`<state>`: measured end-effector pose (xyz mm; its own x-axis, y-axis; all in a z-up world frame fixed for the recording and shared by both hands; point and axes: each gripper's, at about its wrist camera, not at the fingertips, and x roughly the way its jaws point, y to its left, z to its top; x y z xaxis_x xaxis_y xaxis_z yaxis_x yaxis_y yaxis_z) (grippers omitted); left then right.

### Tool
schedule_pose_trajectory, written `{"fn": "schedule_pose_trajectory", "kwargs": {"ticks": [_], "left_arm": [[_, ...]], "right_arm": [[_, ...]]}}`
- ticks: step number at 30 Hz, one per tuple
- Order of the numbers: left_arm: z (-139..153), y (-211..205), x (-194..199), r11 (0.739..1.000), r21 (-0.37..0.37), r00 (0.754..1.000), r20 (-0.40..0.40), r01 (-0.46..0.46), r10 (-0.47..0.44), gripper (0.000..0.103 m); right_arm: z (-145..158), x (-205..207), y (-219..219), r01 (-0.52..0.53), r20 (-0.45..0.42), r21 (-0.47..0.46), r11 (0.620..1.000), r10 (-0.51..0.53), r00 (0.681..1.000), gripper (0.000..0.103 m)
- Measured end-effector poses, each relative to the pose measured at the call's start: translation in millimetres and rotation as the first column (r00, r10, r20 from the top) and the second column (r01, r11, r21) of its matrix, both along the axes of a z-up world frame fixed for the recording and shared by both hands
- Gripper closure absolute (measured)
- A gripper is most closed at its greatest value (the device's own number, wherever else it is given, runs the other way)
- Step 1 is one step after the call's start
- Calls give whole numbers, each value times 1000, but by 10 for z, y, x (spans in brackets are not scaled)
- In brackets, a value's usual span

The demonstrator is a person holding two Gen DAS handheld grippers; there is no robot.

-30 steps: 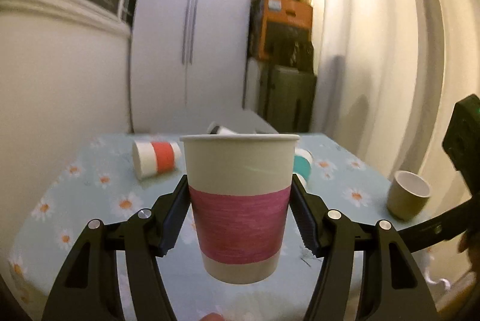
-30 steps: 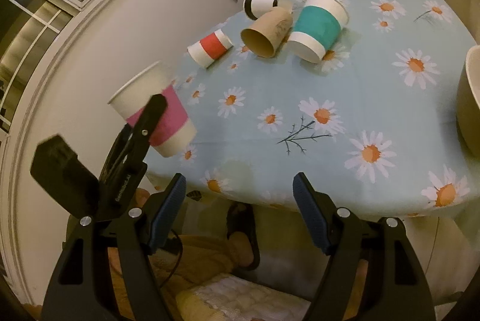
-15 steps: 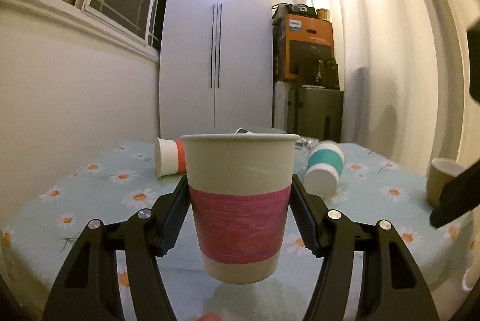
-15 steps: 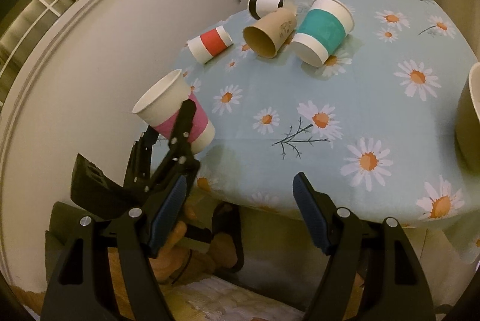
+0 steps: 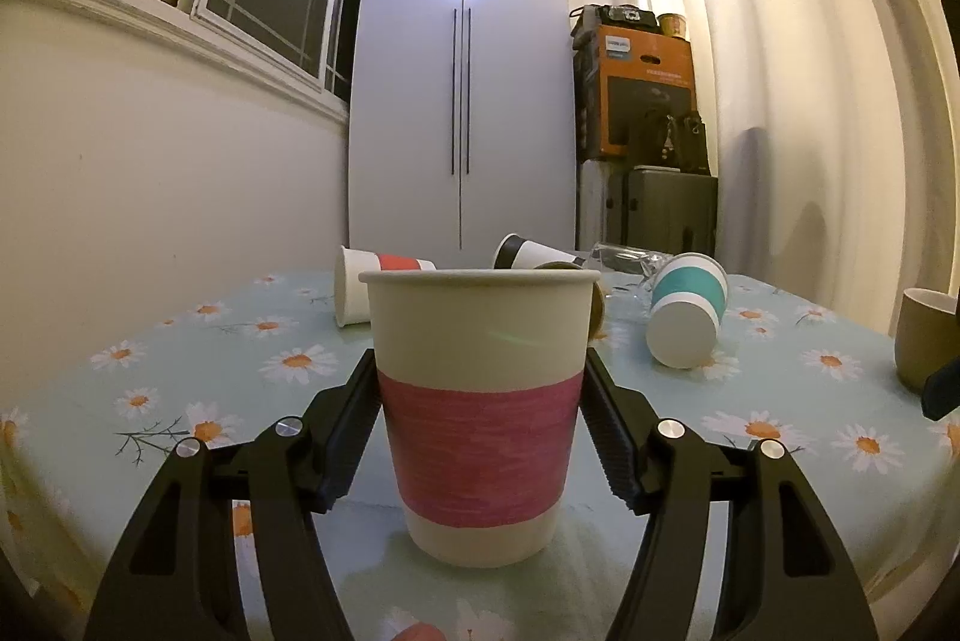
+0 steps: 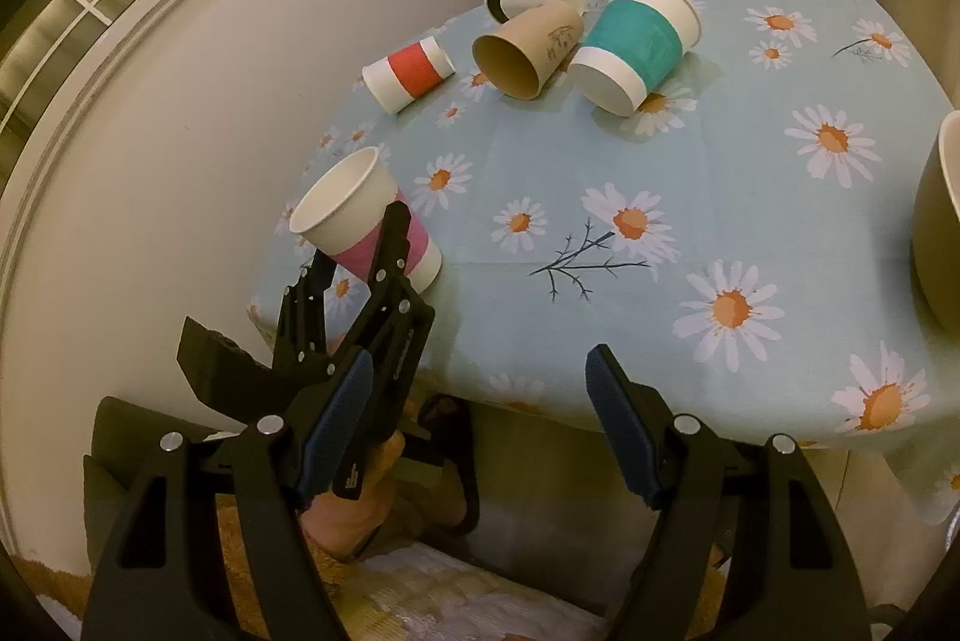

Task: Flip cup upright
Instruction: 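Lift the cup with the left tool, carry it toward the table center, lower it, then open the left tool and withdraw it from the standing cup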

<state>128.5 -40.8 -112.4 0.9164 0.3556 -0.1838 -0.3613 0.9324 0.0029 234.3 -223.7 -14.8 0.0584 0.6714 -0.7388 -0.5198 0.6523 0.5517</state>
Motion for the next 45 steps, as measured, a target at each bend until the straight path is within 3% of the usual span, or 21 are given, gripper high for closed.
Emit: {"fn": "schedule_pose_trajectory", "kwargs": {"ticks": [12,14,19,23,27,30,35,45], "left_arm": [[-17,-7,-35,1000,-9,999,-32,22,-22,38],[-6,-7,-45,1000,-10,999,-34,19,-19,24],[69,-38,-83,1000,-3,999,-40,24,-24,19],[163,-52,-149,1000,-3,999,-38,27,-28,8],[313,-59,-215,999,0,995,-88,49,-49,7],[449,-55,-295,998,-14,992,-113,60,-61,7],[692,-25,-421,995,-36,986,-140,89,-93,7],[1228,157,-648,978,-101,954,-224,182,-201,7]], "right_arm": [[16,-23,-37,11,-3,3,1000,-11,1000,29],[24,-24,-41,11,0,4,1000,-11,1000,29],[55,-40,-78,17,7,17,1000,-17,1000,29],[89,-65,-126,27,16,32,999,-27,999,29],[146,-93,-181,41,32,50,998,-43,999,29],[191,-127,-191,38,41,70,997,-41,998,19],[253,-246,-127,11,76,59,998,-16,997,13],[569,-483,-48,16,182,40,999,-23,983,8]]}}
